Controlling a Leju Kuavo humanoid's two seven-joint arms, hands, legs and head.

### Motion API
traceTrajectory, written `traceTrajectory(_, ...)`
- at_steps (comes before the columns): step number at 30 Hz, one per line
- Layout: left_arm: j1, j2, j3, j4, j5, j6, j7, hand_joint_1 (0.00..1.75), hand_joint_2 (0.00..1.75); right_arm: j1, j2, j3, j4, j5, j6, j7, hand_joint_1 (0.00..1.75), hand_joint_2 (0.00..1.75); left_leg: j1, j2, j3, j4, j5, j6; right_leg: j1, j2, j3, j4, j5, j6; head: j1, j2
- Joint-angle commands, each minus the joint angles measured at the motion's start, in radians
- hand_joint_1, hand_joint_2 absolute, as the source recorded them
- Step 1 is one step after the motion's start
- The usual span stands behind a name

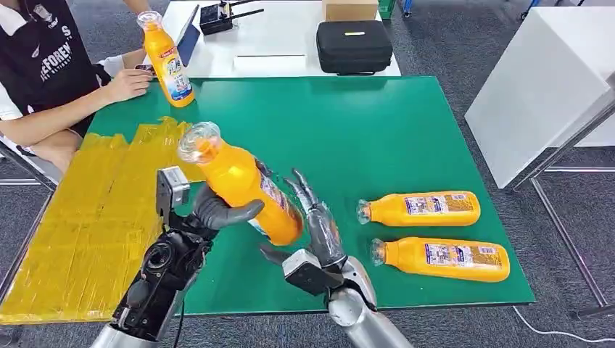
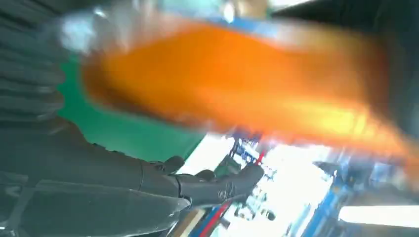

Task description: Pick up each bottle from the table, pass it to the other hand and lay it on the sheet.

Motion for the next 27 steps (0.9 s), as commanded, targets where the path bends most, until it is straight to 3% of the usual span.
traceTrajectory(1,-0.022,0.006,0.035,0.007,0.002,0.002,0.0,1.75,1.75,0.002,-0.029,-0.019,-0.03,-0.004,-0.007,0.0,0.0,1.75,0.001,0.0,0.006,0.0,-0.003,-0.002,0.001,-0.002,0.006,0.0,-0.002,-0.002,0.0,0.0)
traceTrajectory(5,0.005,0.018,0.077,-0.032,-0.034,0.045,-0.028,1.75,1.75,0.048,-0.066,-0.057,-0.132,0.063,-0.148,0.001,0.0,1.75,0.0,-0.001,0.006,0.0,-0.003,-0.002,0.001,-0.003,0.006,0.001,-0.003,-0.002,0.0,0.0)
traceTrajectory(6,0.019,0.024,0.093,-0.046,-0.069,0.068,-0.046,1.75,1.75,0.076,-0.087,-0.076,-0.177,0.146,-0.218,0.021,0.0,0.0,0.0,0.0,0.009,0.001,-0.005,-0.002,0.001,-0.003,0.009,0.001,-0.005,-0.002,0.0,0.0)
traceTrajectory(8,0.037,0.037,0.127,-0.072,-0.271,0.245,-0.109,1.75,1.75,0.142,-0.119,-0.127,-0.282,0.269,-0.297,0.065,0.0,0.0,0.0,-0.002,0.009,0.0,-0.004,-0.002,0.001,-0.004,0.009,0.001,-0.005,-0.002,0.0,0.0)
traceTrajectory(9,0.04,0.041,0.145,-0.08,-0.405,0.358,-0.118,1.75,1.75,0.172,-0.123,-0.168,-0.33,0.36,-0.319,0.104,0.0,1.75,0.0,-0.001,0.007,0.0,-0.004,-0.002,0.001,-0.003,0.008,0.0,-0.004,-0.002,0.0,0.0)
traceTrajectory(13,0.004,0.066,0.195,-0.02,-0.885,0.669,-0.069,1.75,1.75,0.236,-0.146,-0.282,-0.433,0.634,-0.319,0.231,0.0,1.75,0.0,-0.003,0.005,0.0,-0.003,-0.002,0.0,-0.004,0.005,0.001,-0.003,-0.001,0.0,0.0)
traceTrajectory(15,-0.05,0.085,0.215,0.096,-1.159,0.772,0.036,1.75,1.75,0.225,-0.19,-0.295,-0.438,0.787,-0.243,0.363,0.0,1.75,0.0,-0.002,0.004,0.0,-0.003,-0.002,0.0,-0.003,0.005,0.001,-0.003,-0.001,0.0,0.0)
traceTrajectory(18,-0.109,0.106,0.236,0.221,-1.244,0.796,0.056,1.75,1.75,0.204,-0.216,-0.311,-0.435,0.832,-0.201,0.417,0.0,1.75,0.0,-0.003,0.007,0.0,-0.003,-0.002,0.0,-0.004,0.007,0.0,-0.004,-0.001,0.0,0.0)
traceTrajectory(27,-0.106,0.101,0.234,0.222,-1.245,0.799,0.053,1.75,1.75,0.205,-0.21,-0.305,-0.434,0.832,-0.202,0.417,0.0,1.75,0.0,-0.001,0.009,0.001,-0.004,-0.001,0.001,-0.004,0.009,0.001,-0.004,-0.002,0.0,0.0)
